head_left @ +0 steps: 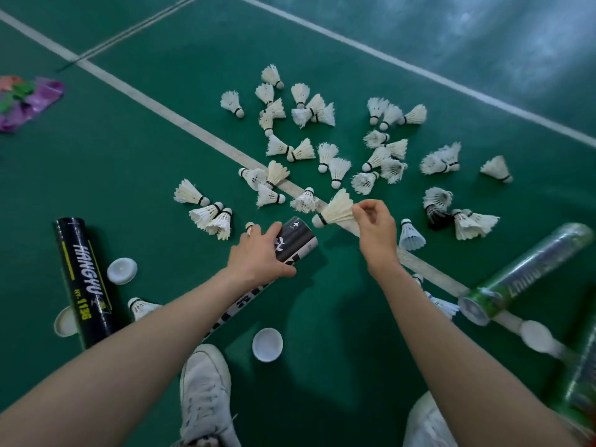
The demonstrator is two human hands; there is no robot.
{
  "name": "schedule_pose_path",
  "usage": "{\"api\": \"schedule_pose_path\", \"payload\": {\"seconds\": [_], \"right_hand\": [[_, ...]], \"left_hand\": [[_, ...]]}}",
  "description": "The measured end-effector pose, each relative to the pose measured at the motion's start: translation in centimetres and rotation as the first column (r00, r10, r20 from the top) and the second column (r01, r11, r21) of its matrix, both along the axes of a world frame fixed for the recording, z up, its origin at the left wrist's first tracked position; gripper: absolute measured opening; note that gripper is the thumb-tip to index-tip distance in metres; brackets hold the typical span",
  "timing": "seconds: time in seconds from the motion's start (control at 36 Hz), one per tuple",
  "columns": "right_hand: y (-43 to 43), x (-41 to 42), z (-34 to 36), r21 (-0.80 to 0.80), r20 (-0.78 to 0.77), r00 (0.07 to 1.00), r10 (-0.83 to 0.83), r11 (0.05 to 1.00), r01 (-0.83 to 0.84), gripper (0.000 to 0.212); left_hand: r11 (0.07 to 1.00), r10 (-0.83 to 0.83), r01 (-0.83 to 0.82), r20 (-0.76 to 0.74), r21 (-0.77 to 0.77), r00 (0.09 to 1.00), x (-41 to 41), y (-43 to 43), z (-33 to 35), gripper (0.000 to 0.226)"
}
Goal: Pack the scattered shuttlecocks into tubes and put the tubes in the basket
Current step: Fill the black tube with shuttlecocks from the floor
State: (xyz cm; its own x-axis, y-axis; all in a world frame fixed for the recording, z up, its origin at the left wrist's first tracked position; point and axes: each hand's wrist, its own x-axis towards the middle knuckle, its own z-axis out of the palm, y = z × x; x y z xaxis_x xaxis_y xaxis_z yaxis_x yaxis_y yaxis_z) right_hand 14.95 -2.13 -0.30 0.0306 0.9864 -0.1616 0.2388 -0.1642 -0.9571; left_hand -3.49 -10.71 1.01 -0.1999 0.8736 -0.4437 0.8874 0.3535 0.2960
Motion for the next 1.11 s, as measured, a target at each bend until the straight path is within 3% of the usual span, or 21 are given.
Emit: {"api": "schedule_pose_path", "payload": {"seconds": [0.08,0.14,0.28,0.44,0.72,0.94,1.11], "right_hand": [[-1.9,1.2,3.3,-0.021,-0.181,0.983,-0.030,0.999,0.027,0.009],[-3.1,2.0,5.6,0.008,-0.199,0.980,0.004,1.000,-0.003,0.010],[-5.1,4.1,9.8,0.188,-0.040,0.997,0.066,0.980,-0.057,0.010],[-6.8,5.3,12.3,0.265,0.075,0.987,0.141,0.951,-0.156,0.005],[-9.2,4.7,12.2,0.411,0.142,0.990,-0.003,0.910,-0.057,0.014],[-10.5,3.0,9.6,0.344,0.067,0.993,0.099,0.932,-0.116,0.009],[-9.6,2.9,9.1,0.211,0.004,0.990,0.138,0.968,-0.136,0.027]], "left_hand": [[0.996,0.003,-0.008,0.054,0.094,0.999,1.6,-0.9,2.5,0.097],[0.984,0.017,-0.037,0.114,0.175,0.993,2.5,-1.5,4.1,0.094],[0.941,0.010,-0.082,0.216,0.327,0.976,4.5,-2.6,7.4,0.091],[0.905,-0.085,0.017,0.142,0.424,0.986,6.4,-3.6,9.9,0.088],[0.880,-0.089,0.059,0.042,0.472,0.995,7.3,-4.1,9.8,0.090],[0.887,-0.066,0.038,0.044,0.459,0.997,7.7,-2.7,8.3,0.093],[0.898,-0.020,-0.004,0.051,0.440,0.999,6.9,-2.2,7.0,0.088]]}}
